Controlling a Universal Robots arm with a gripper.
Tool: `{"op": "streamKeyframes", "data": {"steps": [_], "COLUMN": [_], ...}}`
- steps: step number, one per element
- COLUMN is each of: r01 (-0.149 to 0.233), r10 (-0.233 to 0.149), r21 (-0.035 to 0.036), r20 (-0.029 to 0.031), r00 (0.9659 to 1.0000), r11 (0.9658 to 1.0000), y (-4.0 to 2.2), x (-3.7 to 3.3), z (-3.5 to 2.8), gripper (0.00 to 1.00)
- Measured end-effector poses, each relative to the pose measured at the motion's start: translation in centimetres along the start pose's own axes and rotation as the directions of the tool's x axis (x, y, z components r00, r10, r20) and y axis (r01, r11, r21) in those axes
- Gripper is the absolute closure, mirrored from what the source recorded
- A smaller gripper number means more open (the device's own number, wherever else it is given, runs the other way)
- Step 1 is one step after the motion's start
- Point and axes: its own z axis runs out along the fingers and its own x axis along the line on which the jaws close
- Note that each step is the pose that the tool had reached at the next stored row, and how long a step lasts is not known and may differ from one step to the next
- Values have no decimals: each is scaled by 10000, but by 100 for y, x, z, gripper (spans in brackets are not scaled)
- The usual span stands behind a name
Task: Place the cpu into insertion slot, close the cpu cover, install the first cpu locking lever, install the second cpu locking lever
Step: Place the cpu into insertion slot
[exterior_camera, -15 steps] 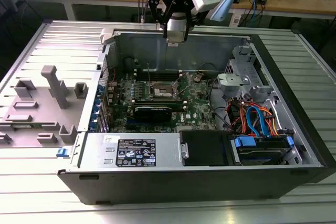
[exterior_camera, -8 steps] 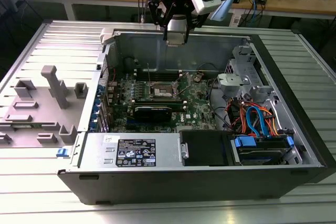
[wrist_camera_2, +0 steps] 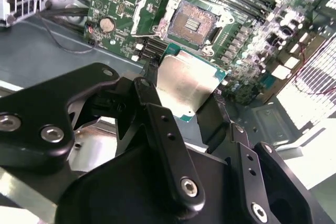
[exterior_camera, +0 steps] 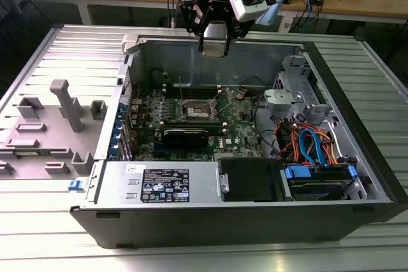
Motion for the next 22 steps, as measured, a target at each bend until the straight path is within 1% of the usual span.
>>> {"op": "streamKeyframes", "data": {"steps": [1,5,7,20,22], "r01": [-262,-777,-1122,-1137,-1190], "r10": [262,777,1122,1137,1190], "r21": [-5,-18,-27,-28,-29], "r20": [23,69,98,101,105], "r00": [9997,9970,9936,9935,9928], "r11": [9997,9970,9937,9935,9929], "y": [0,-1,-2,-2,-2], "x": [0,0,0,0,0], "z": [5,15,20,20,20], "gripper": [46,46,46,46,46]}}
